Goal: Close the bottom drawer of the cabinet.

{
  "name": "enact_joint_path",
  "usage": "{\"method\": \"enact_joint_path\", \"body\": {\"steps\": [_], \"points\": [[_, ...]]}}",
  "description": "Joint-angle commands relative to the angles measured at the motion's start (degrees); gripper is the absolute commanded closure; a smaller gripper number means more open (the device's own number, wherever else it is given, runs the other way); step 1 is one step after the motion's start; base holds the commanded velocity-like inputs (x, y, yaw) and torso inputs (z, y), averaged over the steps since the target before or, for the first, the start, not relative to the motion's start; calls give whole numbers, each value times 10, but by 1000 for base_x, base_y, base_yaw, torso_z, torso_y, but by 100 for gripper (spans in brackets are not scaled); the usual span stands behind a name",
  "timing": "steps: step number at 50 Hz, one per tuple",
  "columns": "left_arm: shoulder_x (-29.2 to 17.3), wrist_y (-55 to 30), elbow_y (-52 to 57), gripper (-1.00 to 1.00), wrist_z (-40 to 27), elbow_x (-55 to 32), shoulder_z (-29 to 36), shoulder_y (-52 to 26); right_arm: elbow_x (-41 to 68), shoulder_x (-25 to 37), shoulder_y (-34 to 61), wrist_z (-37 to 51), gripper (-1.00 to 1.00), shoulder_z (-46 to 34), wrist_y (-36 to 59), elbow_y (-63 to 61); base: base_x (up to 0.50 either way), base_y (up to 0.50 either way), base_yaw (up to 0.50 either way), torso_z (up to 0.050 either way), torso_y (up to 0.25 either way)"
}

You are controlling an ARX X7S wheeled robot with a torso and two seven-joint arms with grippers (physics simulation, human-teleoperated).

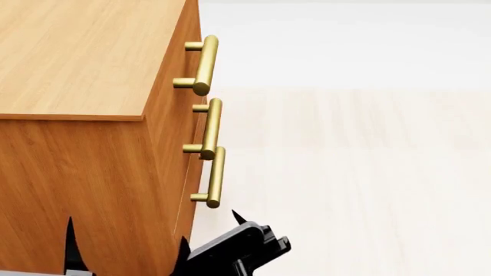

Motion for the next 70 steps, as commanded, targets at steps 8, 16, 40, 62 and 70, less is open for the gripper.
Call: {"method": "enact_joint_path", "body": {"steps": [8, 16, 40, 62, 70], "points": [[-2, 5, -5, -100, -6, -4, 1, 3, 12, 3, 21, -31, -100, -41, 0, 1, 1, 1, 2, 0, 0], [-1, 6, -4, -100, -9, -6, 1, 4, 26, 4, 18, -42, -100, -50, -18, 2, 1, 2, 3, 0, 0], [-5, 18, -10, -100, -17, -7, 4, 3, 62, 25, 25, -85, -100, -70, -58, 11, 0, 0, 1, 0, 0], [-21, 57, 29, -100, -69, 85, 23, -1, 75, 137, -56, 60, -100, 41, -22, -234, 0, 0, 0, 0, 0], [-23, 50, 49, -100, -75, 99, 22, 2, 88, 168, -87, 73, -100, 61, 1, -339, 0, 0, 0, 0, 0]]}}
